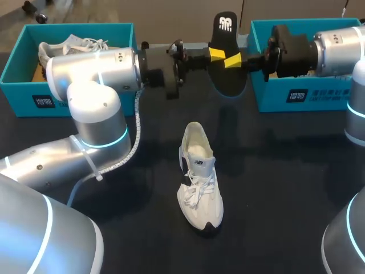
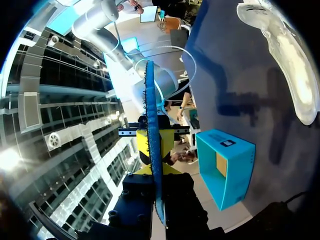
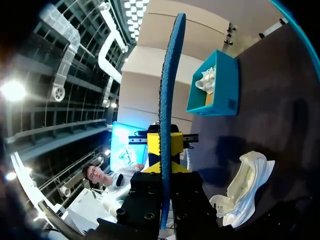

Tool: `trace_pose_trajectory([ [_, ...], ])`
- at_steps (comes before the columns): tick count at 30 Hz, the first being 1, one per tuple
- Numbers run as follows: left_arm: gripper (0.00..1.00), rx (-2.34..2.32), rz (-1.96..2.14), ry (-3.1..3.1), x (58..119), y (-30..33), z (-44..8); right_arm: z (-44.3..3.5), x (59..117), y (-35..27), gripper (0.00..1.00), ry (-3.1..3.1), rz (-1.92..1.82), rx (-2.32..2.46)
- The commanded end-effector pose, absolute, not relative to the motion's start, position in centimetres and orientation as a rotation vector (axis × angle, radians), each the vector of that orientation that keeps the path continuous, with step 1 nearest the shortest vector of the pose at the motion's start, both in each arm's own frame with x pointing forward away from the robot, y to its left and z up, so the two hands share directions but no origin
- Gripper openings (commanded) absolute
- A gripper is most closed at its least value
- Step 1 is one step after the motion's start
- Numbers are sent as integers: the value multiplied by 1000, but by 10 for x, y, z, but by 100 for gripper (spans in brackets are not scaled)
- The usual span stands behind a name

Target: Take the shoe out of the shoebox, open the shoe tongue, remove and reinsert the insole, then place the shoe into the shoebox

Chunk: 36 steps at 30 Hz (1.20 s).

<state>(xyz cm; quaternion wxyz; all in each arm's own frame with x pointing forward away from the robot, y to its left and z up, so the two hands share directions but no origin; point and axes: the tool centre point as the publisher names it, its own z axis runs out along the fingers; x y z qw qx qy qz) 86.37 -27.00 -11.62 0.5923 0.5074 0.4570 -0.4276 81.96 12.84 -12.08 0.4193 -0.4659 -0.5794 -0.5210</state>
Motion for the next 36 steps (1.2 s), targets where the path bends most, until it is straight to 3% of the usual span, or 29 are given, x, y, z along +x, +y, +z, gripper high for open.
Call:
trace_pose_trajectory([
  [1, 0, 1172, -988, 1068, 861, -274, -117, -123, 821, 130, 0, -1454, -1306, -1158],
  [2, 0, 1170, -990, 1073, 861, -274, -117, -123, 821, 130, 0, -1453, -1309, -1153],
  [3, 35, 1170, -992, 1084, 861, -274, -117, -123, 821, 130, 0, -1451, -1313, -1149],
  [4, 96, 1161, -994, 1104, 861, -273, -117, -123, 821, 130, 0, -1451, -1315, -1146],
  [5, 100, 1147, -996, 1115, 862, -271, -116, -123, 821, 130, 0, -1452, -1315, -1145],
  [18, 100, 1077, -1045, 1391, 870, -231, -111, -135, 826, 123, 0, -1519, -1448, -1169],
  [36, 100, 907, -1074, 1854, 861, -192, -142, -130, 839, 124, 0, -1681, -1648, -1105],
])
